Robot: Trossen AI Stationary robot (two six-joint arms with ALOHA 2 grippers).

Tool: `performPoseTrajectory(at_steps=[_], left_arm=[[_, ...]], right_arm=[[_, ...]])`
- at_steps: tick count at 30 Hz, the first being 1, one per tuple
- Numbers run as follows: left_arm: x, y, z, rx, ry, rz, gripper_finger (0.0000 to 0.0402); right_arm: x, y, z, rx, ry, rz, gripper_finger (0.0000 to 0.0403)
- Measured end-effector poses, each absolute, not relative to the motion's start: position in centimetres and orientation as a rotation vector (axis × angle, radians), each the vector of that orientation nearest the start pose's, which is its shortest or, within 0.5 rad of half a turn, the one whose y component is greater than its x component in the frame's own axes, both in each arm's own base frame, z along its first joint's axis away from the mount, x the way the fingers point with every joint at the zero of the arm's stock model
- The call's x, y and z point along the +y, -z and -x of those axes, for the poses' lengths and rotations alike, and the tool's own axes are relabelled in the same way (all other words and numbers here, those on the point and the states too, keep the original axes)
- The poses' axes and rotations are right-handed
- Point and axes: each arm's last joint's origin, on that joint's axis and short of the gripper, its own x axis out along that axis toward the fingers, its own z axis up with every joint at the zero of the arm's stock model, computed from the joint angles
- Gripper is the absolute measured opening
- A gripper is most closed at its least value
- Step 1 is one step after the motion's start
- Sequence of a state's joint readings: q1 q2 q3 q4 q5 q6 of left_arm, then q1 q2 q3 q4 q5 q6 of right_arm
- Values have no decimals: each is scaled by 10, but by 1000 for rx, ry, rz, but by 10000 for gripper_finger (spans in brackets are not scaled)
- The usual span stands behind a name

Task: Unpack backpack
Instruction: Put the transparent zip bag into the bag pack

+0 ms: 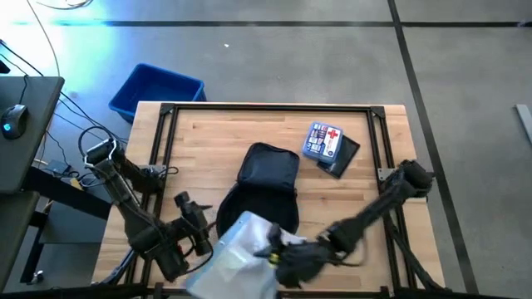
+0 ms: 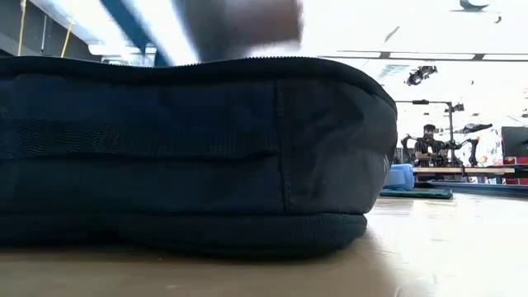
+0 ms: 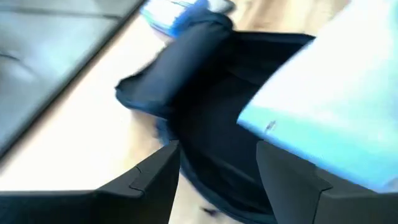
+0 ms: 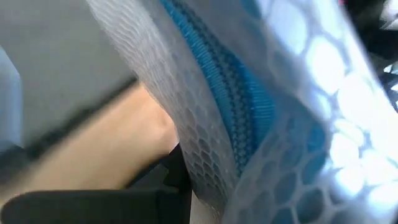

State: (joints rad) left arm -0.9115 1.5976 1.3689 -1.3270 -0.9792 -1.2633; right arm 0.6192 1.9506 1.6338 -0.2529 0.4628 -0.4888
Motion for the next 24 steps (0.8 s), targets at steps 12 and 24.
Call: performPoseTrajectory(at_steps=[12, 24], left_arm=[[-134, -331, -192, 706, -617, -204, 190], [-26, -354, -220, 597, -225, -102, 190]], right_arm=[[179, -220, -412, 618, -329, 917, 81], [106, -193, -393, 298, -372, 733, 81]])
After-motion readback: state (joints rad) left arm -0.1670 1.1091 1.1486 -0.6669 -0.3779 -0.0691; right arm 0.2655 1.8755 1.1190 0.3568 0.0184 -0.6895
